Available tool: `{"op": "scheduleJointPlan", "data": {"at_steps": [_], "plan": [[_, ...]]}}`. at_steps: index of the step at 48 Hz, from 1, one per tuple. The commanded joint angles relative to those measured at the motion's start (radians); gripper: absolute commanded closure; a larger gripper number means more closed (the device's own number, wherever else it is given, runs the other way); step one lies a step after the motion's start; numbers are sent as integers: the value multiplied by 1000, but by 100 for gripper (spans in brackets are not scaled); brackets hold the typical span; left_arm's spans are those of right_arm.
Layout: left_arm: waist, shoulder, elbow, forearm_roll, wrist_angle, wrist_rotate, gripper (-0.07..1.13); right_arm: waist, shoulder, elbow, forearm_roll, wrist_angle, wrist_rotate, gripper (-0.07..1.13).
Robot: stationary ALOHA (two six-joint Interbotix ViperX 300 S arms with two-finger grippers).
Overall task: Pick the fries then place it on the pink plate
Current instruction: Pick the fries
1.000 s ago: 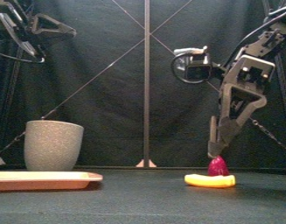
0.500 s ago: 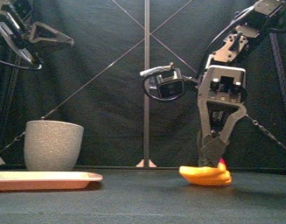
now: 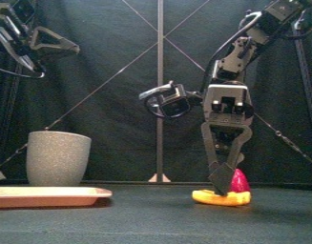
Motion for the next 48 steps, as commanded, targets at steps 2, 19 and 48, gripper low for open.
{"op": "scheduleJointPlan", "data": {"at_steps": [2,19,48], "plan": [[0,5,-9,0,-8,-2,108,0,3,-43,-57,44,61,3],[8,5,-2,0,-5,-2,108,32,26,-67,-117,61,186,3],[8,5,-2,0,-6,-3,108,51,52,-87,-189,94,307,9]]}}
